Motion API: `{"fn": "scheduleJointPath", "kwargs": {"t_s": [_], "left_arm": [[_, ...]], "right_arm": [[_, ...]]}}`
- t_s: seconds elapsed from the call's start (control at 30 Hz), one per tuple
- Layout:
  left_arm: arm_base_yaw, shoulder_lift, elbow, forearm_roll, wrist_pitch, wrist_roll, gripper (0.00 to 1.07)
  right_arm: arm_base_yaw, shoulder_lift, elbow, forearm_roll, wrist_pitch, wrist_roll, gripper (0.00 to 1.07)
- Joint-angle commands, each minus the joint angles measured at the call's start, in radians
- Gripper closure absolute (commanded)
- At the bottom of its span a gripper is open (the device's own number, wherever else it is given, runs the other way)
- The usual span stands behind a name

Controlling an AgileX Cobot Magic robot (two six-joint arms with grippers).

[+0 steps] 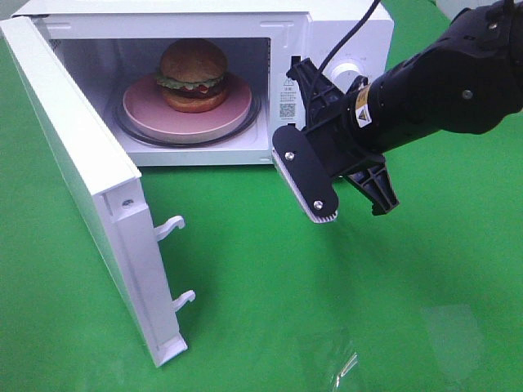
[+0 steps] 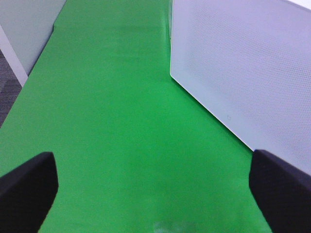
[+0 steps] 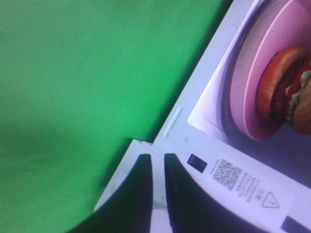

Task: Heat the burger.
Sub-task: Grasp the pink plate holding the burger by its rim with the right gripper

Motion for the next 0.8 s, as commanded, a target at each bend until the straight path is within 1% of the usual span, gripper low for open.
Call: {"fn": "scheduleJointPath", "kwargs": {"t_s": [0.03, 0.1, 0.17, 0.27, 0.3, 0.33, 0.37, 0.4, 0.43, 0.47, 0.5, 0.53, 0.57, 0.6, 0.63, 0.67, 0.8], "left_arm": [[0.003, -0.001, 0.003, -0.003, -0.004, -0.005, 0.07], [0.003, -0.001, 0.003, -0.003, -0.004, -0.005, 0.07], [0.003, -0.001, 0.003, -0.003, -0.004, -0.005, 0.07], [0.003, -0.001, 0.003, -0.003, -0.004, -0.005, 0.07], [0.003, -0.001, 0.003, -0.003, -0.004, -0.005, 0.07], [0.003, -0.001, 0.003, -0.003, -0.004, -0.005, 0.07], [0.003, -0.001, 0.003, -0.003, -0.004, -0.005, 0.07], [0.003, -0.001, 0.003, -0.003, -0.004, -0.005, 0.07], [0.003, -0.001, 0.003, -0.003, -0.004, -0.005, 0.07], [0.003, -0.001, 0.003, -0.003, -0.004, -0.005, 0.07], [0.003, -0.001, 0.003, -0.003, -0.004, -0.005, 0.07], [0.003, -0.001, 0.003, -0.003, -0.004, -0.005, 0.07], [0.003, -0.001, 0.003, -0.003, -0.004, -0.005, 0.07], [0.003, -0.001, 0.003, -0.003, -0.004, -0.005, 0.07], [0.003, -0.001, 0.003, -0.003, -0.004, -0.005, 0.07], [0.003, -0.001, 0.003, -0.003, -0.004, -0.005, 0.07], [0.003, -0.001, 0.003, -0.003, -0.004, -0.005, 0.07]], "right_arm": [[0.022, -0.013, -0.026, -0.018, -0.009, -0.004, 0.91], [0.052, -0.013, -0.063, -0.022, -0.029, 0.032, 0.9], [0.062, -0.013, -0.078, -0.022, -0.043, 0.046, 0.9], [0.062, -0.013, -0.09, -0.022, -0.062, 0.066, 0.88], [0.062, -0.011, -0.094, -0.022, -0.089, 0.089, 0.86], [0.062, -0.011, -0.094, -0.022, -0.089, 0.089, 0.86], [0.062, -0.011, -0.099, -0.022, -0.097, 0.125, 0.82], [0.062, -0.011, -0.099, -0.022, -0.097, 0.125, 0.82], [0.062, -0.007, -0.1, -0.022, -0.13, 0.223, 0.7], [0.062, -0.007, -0.1, -0.022, -0.13, 0.223, 0.7], [0.062, -0.007, -0.1, -0.022, -0.138, 0.259, 0.55], [0.062, -0.007, -0.099, -0.022, -0.142, 0.312, 0.36], [0.062, -0.007, -0.099, -0.022, -0.142, 0.312, 0.36], [0.062, -0.007, -0.099, -0.022, -0.135, 0.337, 0.17], [0.062, -0.007, -0.099, -0.022, -0.135, 0.337, 0.17], [0.061, -0.007, -0.099, -0.032, -0.118, 0.333, 0.06], [0.061, 0.002, -0.104, -0.052, -0.116, 0.33, 0.07]]}}
